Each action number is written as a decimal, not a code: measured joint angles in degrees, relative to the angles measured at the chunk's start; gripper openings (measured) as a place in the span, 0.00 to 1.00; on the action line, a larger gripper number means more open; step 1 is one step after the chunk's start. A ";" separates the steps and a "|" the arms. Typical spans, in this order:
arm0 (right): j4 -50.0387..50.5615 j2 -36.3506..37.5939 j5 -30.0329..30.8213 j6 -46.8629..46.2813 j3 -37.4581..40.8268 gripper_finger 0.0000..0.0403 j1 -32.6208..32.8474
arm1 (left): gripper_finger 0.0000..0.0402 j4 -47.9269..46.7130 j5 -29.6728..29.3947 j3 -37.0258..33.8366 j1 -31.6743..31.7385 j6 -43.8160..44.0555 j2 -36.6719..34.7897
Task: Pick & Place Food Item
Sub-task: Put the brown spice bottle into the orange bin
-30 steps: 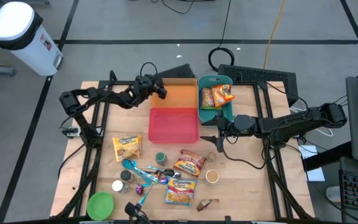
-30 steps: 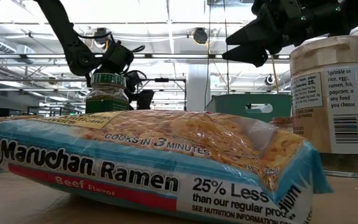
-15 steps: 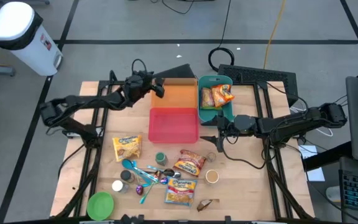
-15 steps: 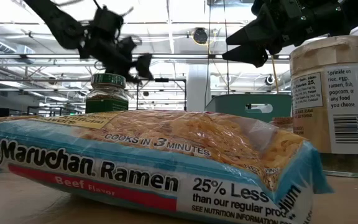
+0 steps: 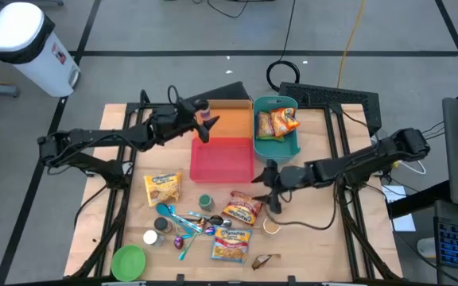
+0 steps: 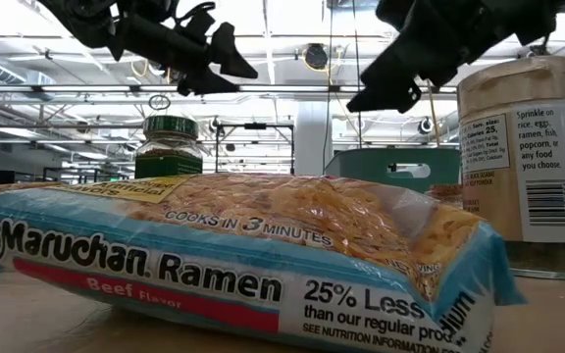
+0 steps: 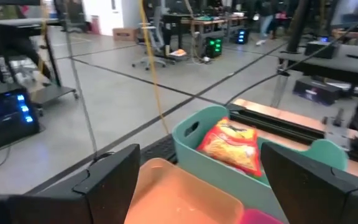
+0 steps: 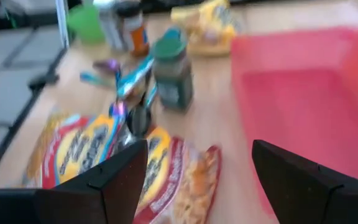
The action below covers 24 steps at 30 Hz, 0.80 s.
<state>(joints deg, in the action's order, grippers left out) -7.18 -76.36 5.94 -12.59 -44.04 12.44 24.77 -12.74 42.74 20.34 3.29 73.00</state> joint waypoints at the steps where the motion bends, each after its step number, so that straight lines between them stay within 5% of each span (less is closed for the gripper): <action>1: 2.06 -1.32 0.12 -0.08 -1.18 0.69 0.25 | 0.84 -0.07 0.57 0.00 -0.28 0.00 -0.01; 10: 7.34 -11.70 2.25 -1.23 -4.55 0.67 2.83 | 0.84 -1.18 0.77 0.00 -2.27 0.48 0.01; 24: 7.10 -13.17 3.11 -1.12 -4.61 0.50 4.51 | 0.84 -1.09 0.73 0.00 -5.41 2.07 0.01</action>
<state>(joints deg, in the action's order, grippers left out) -0.08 -89.53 9.05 -13.71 -48.65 16.95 23.68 -12.01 42.74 14.93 5.36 73.01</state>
